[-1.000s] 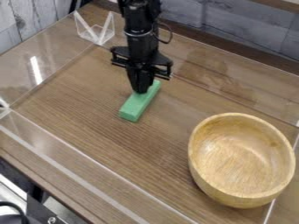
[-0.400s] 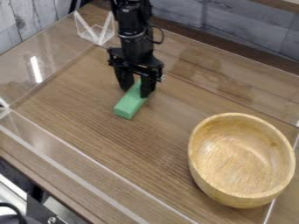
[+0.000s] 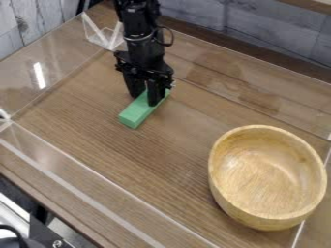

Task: Put green object into wooden bowl

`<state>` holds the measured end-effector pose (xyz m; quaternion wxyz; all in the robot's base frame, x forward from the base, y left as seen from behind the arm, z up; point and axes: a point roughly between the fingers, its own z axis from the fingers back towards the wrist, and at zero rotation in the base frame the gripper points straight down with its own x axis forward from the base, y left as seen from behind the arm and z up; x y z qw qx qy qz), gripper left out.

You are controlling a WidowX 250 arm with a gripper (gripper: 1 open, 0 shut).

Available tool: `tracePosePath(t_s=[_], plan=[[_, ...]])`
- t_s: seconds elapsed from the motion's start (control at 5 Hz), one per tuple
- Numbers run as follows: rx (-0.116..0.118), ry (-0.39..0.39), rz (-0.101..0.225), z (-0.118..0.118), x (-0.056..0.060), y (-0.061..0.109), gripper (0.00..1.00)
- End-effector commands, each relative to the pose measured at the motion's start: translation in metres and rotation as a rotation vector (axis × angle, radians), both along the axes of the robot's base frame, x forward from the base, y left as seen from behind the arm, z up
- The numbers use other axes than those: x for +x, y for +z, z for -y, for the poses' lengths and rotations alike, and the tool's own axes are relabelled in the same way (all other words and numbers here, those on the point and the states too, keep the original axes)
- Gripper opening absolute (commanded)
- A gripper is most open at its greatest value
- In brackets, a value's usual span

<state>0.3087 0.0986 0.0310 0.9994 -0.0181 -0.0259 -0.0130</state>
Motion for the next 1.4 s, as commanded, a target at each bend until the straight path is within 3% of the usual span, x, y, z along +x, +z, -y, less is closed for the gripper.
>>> tracePosePath(t_s=[0.0, 0.2, 0.4, 0.8, 1.2], plan=[[0.021, 0.000, 0.079, -0.006, 0.011, 0.035, 0.00], [0.018, -0.003, 0.100, -0.004, 0.017, 0.052, 0.00], [0.017, -0.010, 0.141, -0.009, 0.015, 0.074, 0.00], [-0.017, -0.077, 0.155, 0.030, 0.003, 0.086, 0.00], [-0.046, -0.061, 0.143, 0.102, -0.008, 0.091, 0.00]])
